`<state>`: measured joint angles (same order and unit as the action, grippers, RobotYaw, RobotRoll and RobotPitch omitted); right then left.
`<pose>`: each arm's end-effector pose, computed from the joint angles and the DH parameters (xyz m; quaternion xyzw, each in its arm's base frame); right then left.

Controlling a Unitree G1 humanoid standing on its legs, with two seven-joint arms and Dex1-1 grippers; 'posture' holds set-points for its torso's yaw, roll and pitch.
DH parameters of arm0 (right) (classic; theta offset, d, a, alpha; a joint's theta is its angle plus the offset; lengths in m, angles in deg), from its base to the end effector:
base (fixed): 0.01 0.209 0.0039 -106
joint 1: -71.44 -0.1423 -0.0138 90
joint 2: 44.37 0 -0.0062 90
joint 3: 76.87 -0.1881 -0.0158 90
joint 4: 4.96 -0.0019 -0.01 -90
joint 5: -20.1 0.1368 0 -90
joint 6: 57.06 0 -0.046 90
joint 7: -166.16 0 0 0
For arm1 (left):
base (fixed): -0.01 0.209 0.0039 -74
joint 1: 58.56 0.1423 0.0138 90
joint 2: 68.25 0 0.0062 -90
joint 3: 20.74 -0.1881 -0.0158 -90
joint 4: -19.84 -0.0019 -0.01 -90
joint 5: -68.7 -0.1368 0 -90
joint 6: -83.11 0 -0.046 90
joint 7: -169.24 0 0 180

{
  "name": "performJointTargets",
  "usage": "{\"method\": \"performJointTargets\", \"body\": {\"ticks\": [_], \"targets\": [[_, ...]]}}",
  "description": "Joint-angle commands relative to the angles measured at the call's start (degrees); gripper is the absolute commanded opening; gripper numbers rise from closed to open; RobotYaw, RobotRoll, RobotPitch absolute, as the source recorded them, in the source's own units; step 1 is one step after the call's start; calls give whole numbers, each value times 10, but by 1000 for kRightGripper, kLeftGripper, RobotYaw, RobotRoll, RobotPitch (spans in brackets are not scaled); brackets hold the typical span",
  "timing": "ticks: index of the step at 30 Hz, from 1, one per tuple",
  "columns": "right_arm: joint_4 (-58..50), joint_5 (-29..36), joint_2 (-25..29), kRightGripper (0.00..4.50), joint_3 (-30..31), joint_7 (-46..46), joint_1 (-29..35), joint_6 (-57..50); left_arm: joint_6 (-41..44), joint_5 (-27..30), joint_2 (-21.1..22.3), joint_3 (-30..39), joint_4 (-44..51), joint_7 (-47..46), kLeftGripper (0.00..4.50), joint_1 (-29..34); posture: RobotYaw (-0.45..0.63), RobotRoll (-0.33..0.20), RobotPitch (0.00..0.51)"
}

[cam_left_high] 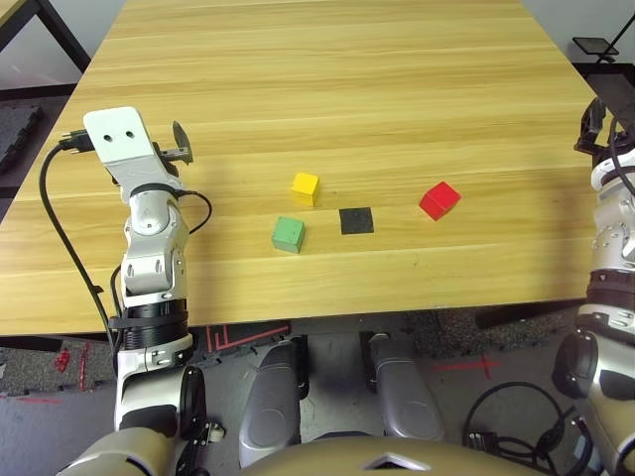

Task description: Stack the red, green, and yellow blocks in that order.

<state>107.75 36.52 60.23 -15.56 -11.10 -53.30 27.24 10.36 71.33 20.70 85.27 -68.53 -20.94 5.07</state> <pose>0.2770 -0.3215 0.1772 0.0212 -0.1564 -0.2028 0.9664 0.2718 0.2240 0.1542 0.0486 -0.1149 0.1907 0.9737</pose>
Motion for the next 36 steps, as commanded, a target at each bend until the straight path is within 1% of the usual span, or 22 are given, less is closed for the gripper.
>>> {"method": "performJointTargets", "body": {"ticks": [1,7,12,14,16,19,23,26,29,31,33,36], "targets": [[14,-3,11,4500,0,2,-8,7,6,0,-5,3,12,0,4453,13,174,11,191],[-2,-2,10,4500,4,3,-4,-3,-9,0,-2,2,6,7,4453,12,165,-9,201],[-10,0,10,4500,24,29,-7,-22,-30,7,9,14,-1,24,4453,19,208,-24,180],[-25,9,0,4500,42,56,0,-41,-41,25,14,16,8,54,4453,29,217,-30,178],[-59,21,-17,4500,67,85,20,-72,-52,51,16,18,20,89,4453,41,218,-38,182],[-115,35,-28,4500,97,120,52,-116,-52,59,25,15,26,112,4453,50,225,-38,185],[-166,50,-28,4500,121,152,74,-161,-57,91,40,6,34,178,4453,57,232,-42,193],[-203,65,-25,4500,137,178,85,-199,-61,117,61,-4,35,245,4453,58,234,-45,200],[-237,85,-15,4500,151,210,88,-241,-55,159,94,-29,32,353,4453,60,235,-48,202],[-255,104,-4,4500,157,237,81,-274,-49,174,122,-49,16,424,4453,57,232,-49,202],[-269,121,11,4500,166,264,71,-309,-51,179,139,-63,-15,470,4453,39,225,-49,201],[-290,149,34,4500,175,298,59,-358,-70,173,153,-76,-68,511,4453,-1,213,-51,201]]}}
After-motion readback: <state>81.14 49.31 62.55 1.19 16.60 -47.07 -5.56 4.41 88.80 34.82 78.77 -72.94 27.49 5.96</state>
